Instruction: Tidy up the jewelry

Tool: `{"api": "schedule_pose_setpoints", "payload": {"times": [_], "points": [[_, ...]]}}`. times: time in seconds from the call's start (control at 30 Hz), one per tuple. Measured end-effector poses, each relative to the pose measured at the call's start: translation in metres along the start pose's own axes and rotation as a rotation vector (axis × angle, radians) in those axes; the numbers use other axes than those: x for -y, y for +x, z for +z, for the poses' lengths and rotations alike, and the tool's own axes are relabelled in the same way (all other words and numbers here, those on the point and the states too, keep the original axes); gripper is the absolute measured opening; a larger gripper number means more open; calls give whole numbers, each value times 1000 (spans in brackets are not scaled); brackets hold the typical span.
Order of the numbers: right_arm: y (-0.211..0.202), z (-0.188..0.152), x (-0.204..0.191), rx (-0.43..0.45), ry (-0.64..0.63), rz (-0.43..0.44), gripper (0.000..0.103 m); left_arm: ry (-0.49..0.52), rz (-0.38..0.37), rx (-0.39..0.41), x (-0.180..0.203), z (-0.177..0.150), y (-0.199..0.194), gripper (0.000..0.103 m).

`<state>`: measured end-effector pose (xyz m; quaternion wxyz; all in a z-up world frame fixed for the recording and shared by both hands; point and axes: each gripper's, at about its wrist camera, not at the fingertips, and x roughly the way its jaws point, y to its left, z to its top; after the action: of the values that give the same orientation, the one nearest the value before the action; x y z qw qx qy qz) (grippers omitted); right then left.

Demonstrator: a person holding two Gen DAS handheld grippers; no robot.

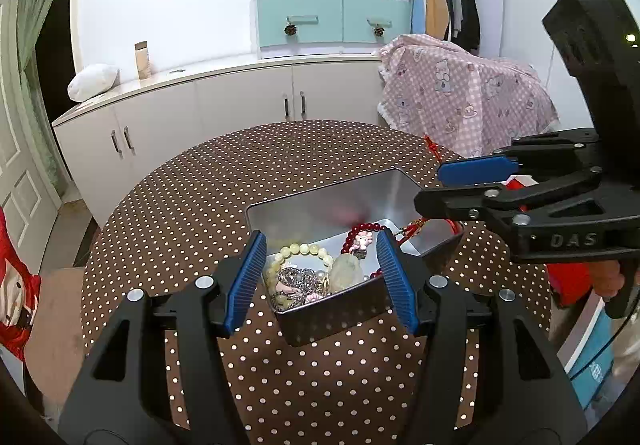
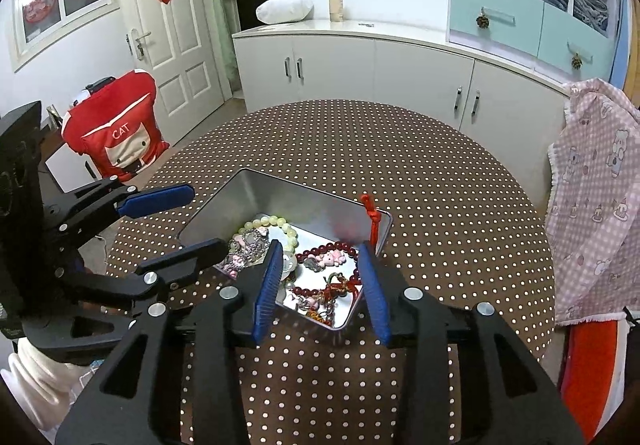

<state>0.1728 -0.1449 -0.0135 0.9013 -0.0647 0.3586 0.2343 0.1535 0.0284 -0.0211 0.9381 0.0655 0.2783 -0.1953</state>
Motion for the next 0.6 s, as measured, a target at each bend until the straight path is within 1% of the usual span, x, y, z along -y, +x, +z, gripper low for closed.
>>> {"api": "schedule_pose_setpoints", "payload": {"times": [0.1, 0.2, 0.43, 0.6], "points": [[-8, -3, -3, 11, -2, -3, 44, 4, 11, 5, 1, -2, -4, 59], [-16, -6, -6, 23, -2, -1, 49, 3, 24, 16, 3, -5, -10, 62], [-34, -18, -17, 47, -13, -19, 55, -7, 50, 32, 10, -15, -27, 67], [-42, -31, -26, 56, -23, -36, 64, -21, 69, 40, 14, -25, -39, 70]]}}
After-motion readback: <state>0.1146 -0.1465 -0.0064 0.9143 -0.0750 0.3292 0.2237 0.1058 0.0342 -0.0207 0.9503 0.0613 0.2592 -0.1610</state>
